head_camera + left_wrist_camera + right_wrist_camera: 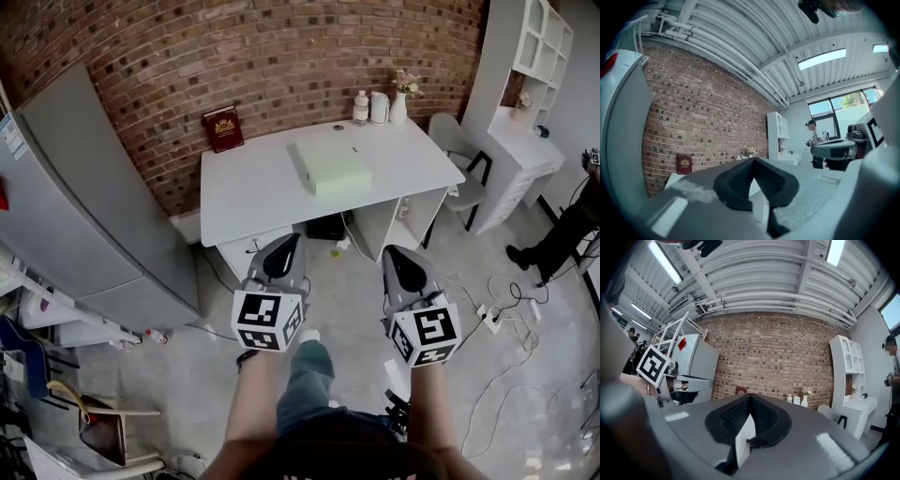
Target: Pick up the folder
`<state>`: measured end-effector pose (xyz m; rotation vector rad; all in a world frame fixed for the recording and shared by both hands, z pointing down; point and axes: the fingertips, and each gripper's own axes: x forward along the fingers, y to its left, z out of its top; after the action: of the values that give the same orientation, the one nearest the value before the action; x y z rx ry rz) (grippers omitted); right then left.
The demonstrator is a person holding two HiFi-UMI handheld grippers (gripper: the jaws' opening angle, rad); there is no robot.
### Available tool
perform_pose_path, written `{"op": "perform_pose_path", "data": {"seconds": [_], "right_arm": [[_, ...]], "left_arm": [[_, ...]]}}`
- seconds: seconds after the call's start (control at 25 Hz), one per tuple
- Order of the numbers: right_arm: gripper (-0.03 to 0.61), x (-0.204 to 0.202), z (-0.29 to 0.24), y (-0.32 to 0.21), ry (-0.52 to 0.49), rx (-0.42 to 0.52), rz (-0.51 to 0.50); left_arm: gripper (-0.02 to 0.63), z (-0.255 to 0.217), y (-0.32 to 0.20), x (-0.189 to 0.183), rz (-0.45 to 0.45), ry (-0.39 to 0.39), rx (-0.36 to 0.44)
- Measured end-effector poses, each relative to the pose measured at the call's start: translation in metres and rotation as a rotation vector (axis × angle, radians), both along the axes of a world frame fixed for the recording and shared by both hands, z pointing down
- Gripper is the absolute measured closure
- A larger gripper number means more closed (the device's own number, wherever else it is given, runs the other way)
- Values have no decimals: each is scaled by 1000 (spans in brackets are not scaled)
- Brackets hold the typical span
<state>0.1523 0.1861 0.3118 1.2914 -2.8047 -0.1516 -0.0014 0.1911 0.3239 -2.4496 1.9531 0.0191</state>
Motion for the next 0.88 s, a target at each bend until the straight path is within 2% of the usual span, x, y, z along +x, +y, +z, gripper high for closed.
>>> {"op": "perform_pose_path", "data": {"seconds": [0.28, 0.56, 0.72, 0.88], "right_arm": [[578, -24, 9, -70, 2, -5, 39], [578, -75, 9, -162, 2, -11, 60], [577, -100, 9, -216, 6, -35, 112], [577, -118, 14, -262, -42, -61, 131]], "left_arm": [[617, 5, -77, -29, 29, 7, 7], [617, 5, -172, -75, 65, -9, -3], [617, 5, -224, -104, 88, -7, -20], [617, 16, -273, -128, 105, 8, -39]]}}
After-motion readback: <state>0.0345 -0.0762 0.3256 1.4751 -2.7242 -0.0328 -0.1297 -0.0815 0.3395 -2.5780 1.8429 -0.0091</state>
